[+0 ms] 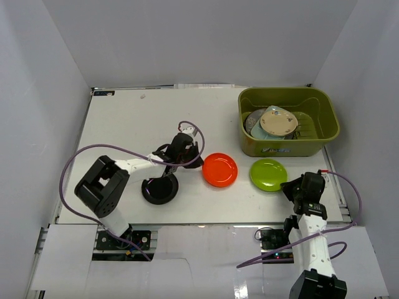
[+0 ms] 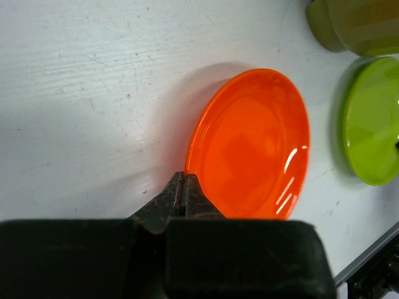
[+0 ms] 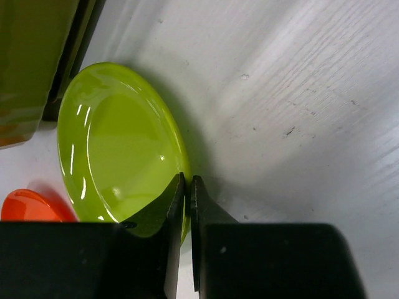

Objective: Place the plates into the plastic bin on the countertop

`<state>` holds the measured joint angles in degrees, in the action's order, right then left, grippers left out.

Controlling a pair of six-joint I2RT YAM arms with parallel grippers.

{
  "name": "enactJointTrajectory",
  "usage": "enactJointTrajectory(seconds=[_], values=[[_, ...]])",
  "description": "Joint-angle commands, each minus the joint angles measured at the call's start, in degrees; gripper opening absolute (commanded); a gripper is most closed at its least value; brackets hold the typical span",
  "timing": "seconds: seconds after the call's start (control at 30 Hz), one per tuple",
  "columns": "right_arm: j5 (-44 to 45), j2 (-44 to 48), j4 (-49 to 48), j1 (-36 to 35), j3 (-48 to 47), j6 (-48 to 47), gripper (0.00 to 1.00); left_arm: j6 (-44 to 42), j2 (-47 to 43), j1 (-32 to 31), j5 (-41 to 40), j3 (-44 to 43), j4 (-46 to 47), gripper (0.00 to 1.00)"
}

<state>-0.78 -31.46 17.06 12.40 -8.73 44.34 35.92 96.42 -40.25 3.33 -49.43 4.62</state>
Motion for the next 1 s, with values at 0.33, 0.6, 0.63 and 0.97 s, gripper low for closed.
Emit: enactJointTrajectory(seconds=[0.33,0.6,0.63,0.97], values=[[-22.9,6.4,6.6,-4.0,-13.2,-3.5,0.08,-1.9,-10.1,0.1,-2.5,-2.2,-10.9,0.52],[-27.7,0.2,1.5,-6.5,-32.6,-4.8,0.08,-3.3,-4.1,0.1,-1.8,-5.6,-12.8,0.57],[-26.5,-1.2,0.5,-6.5,-35.3,-5.6,0.08,-3.4,-2.6,0.1,-1.3,-6.0,-12.8,0.57],[0.7,-32.7,-5.9,-6.0,-52.5,-18.2,0.08,-4.3,4.5,0.6,0.0,-8.5,-12.9,0.52]])
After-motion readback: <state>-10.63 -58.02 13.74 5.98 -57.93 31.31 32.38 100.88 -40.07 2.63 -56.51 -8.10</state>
